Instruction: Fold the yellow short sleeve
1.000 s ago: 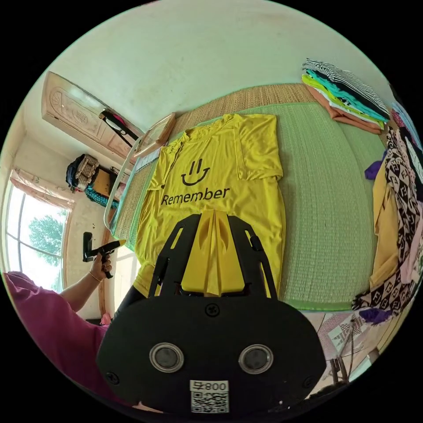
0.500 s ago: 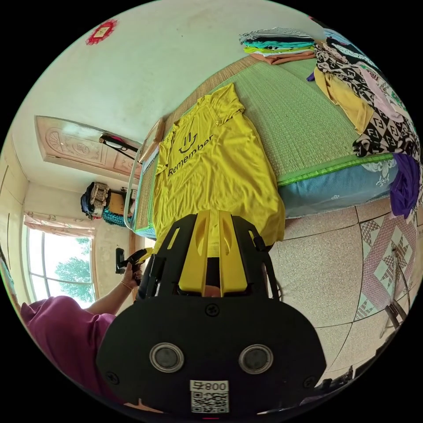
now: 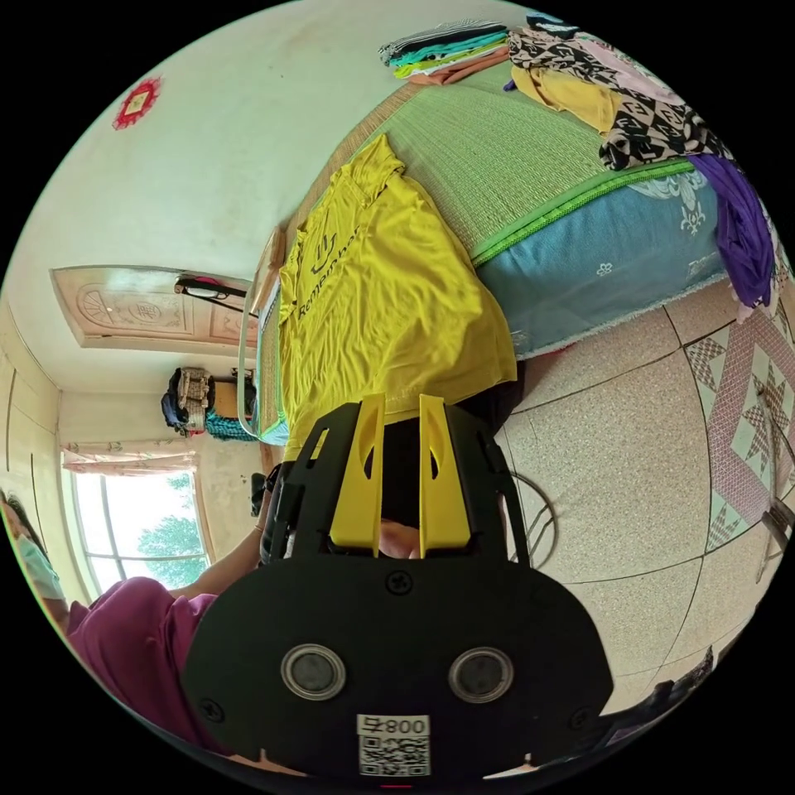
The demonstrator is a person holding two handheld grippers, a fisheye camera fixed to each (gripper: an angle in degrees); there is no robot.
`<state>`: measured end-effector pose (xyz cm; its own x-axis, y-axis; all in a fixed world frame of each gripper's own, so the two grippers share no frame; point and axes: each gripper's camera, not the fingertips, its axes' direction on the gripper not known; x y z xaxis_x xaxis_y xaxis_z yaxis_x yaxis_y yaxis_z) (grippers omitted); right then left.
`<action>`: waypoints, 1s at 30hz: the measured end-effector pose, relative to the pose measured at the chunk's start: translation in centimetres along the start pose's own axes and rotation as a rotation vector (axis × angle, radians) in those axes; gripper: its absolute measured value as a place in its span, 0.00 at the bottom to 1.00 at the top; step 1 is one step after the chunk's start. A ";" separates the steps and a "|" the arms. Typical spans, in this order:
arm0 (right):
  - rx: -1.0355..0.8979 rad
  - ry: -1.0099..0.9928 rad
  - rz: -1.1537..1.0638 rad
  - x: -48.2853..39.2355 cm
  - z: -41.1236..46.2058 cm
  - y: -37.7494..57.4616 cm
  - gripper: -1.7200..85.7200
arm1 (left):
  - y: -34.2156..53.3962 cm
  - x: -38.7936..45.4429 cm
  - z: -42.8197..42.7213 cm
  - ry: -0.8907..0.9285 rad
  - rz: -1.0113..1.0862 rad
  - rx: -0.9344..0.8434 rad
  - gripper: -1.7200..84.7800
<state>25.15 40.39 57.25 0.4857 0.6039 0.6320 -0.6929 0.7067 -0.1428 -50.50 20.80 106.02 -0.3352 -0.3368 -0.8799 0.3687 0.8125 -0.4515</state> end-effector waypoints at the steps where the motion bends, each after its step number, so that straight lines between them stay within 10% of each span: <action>1: -0.003 -0.001 0.005 0.3 0.0 0.1 0.10 | -0.1 -0.5 -0.1 0.016 -0.006 0.008 0.15; 30: -0.062 -0.020 0.010 3.4 4.0 1.7 0.10 | -1.1 -13.9 -2.0 0.294 -0.012 0.067 0.09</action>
<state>23.54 42.21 62.20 0.4676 0.6037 0.6457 -0.6630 0.7227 -0.1955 -47.95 25.53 119.02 -0.5727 -0.1858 -0.7984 0.4164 0.7730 -0.4786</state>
